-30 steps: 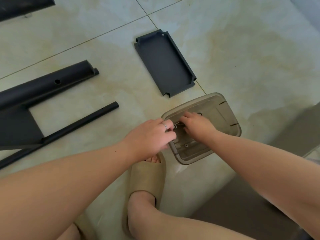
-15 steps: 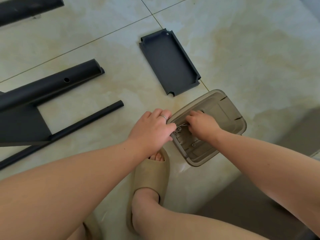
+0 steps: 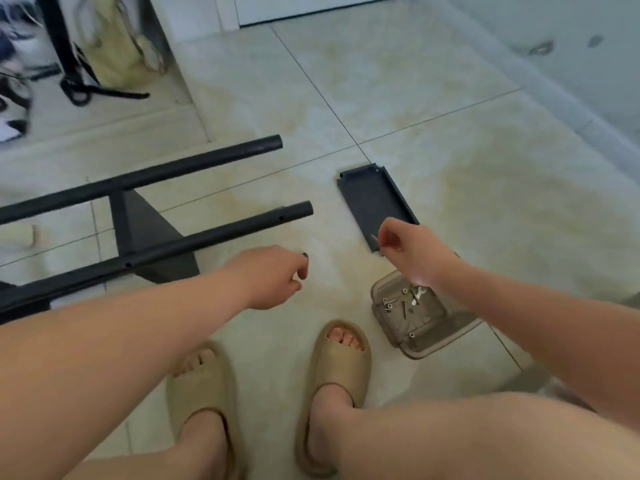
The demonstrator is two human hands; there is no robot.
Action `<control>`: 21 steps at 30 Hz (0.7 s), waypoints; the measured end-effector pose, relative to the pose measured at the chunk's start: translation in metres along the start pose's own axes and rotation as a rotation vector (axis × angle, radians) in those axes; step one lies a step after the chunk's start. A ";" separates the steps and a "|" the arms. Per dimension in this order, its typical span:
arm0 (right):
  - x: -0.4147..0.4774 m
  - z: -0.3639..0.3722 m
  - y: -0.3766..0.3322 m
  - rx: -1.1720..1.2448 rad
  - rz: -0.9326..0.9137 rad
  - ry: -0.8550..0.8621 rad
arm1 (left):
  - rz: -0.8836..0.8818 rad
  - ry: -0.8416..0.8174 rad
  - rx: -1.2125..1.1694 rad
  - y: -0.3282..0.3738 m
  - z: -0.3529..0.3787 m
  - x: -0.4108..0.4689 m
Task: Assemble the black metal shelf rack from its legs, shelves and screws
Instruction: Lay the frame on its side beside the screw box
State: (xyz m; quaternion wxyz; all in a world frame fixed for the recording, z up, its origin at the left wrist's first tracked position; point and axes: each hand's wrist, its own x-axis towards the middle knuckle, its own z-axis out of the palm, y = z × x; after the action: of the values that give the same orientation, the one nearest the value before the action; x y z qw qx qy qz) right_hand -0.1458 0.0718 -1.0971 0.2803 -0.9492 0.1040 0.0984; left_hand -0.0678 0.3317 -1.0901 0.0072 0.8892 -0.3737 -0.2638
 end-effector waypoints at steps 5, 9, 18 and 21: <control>0.005 -0.017 -0.108 0.103 -0.114 -0.044 | -0.166 0.291 -0.104 -0.066 -0.029 -0.070; 0.009 0.001 -0.186 0.205 -0.198 -0.089 | -0.355 0.612 -0.256 -0.133 -0.033 -0.110; 0.036 0.082 -0.277 0.203 -0.263 -0.306 | -0.498 0.234 -0.531 -0.229 -0.009 -0.135; 0.041 0.099 -0.278 0.214 -0.247 -0.308 | -0.497 0.162 -0.689 -0.238 -0.008 -0.127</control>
State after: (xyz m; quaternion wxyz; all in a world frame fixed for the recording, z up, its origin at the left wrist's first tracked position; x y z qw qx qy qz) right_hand -0.0492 0.3489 -1.0470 0.4018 -0.8933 -0.0476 0.1957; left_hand 0.0187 0.5866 -1.0743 0.2691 0.9157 -0.0365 -0.2962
